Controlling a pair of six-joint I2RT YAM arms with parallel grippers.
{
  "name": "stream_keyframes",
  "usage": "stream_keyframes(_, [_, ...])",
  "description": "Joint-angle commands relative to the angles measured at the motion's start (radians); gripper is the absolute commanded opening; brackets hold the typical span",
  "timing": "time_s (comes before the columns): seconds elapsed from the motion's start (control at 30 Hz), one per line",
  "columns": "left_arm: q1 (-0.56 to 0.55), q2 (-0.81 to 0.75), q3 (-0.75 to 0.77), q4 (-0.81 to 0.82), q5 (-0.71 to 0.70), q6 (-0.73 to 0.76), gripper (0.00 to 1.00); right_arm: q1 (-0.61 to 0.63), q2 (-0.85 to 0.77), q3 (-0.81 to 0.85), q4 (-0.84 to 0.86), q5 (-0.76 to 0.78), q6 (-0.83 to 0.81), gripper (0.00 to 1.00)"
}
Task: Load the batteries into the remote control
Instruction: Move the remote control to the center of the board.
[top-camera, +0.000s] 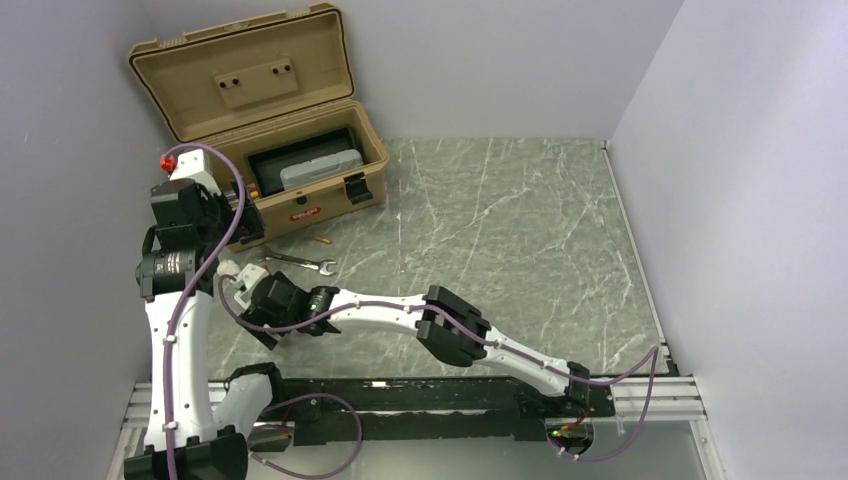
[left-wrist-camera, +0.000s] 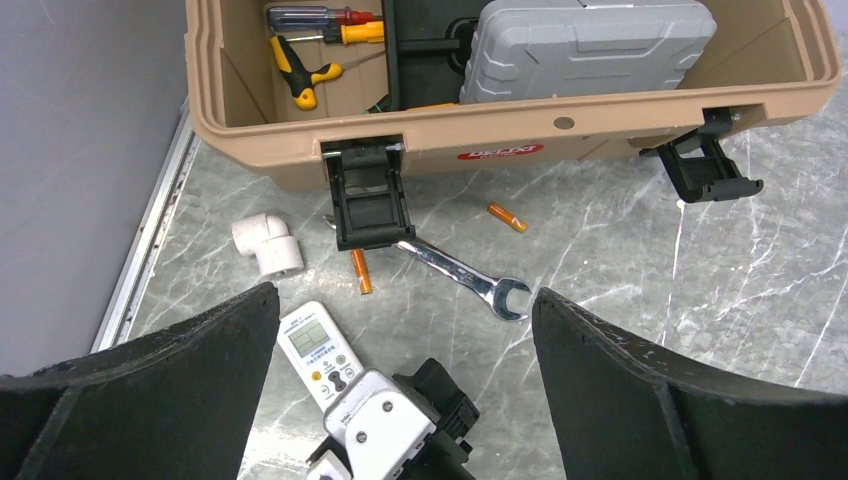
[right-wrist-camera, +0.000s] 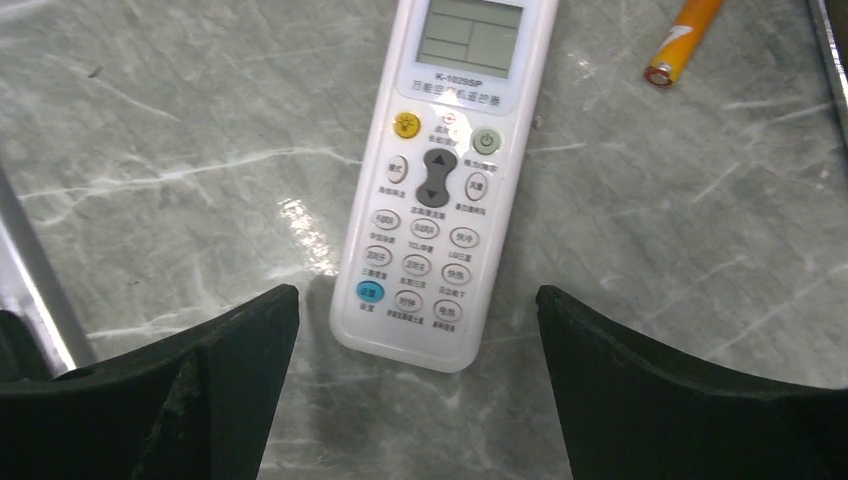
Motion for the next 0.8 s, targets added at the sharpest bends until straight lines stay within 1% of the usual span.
stream_keyframes(0.0, [0.004,-0.022,0.015,0.014,0.012,0.019,0.99,-0.004,0.05,0.063,-0.172,0.119,-0.056,0.91])
stream_keyframes(0.13, [0.005,-0.022,0.013,0.015,0.017,0.018,0.99,-0.005,0.039,0.026,-0.171,0.148,-0.058,0.86])
stream_keyframes(0.27, [0.005,-0.024,0.01,0.014,0.015,0.019,0.99,-0.006,0.029,-0.01,-0.158,0.172,-0.062,0.76])
stream_keyframes(0.33, [0.004,-0.027,0.009,0.014,0.013,0.022,0.99,-0.007,0.018,-0.031,-0.143,0.175,-0.067,0.73])
stream_keyframes(0.5, [0.005,-0.028,0.004,0.016,0.014,0.022,0.99,-0.011,-0.037,-0.114,-0.054,0.134,-0.082,0.73])
stream_keyframes(0.63, [0.005,-0.027,0.008,0.013,0.015,0.022,0.99,-0.01,-0.042,-0.12,-0.03,0.119,-0.104,0.72])
stream_keyframes(0.77, [0.005,-0.025,0.008,0.015,0.016,0.023,0.99,-0.009,-0.04,-0.133,-0.004,0.102,-0.139,0.67])
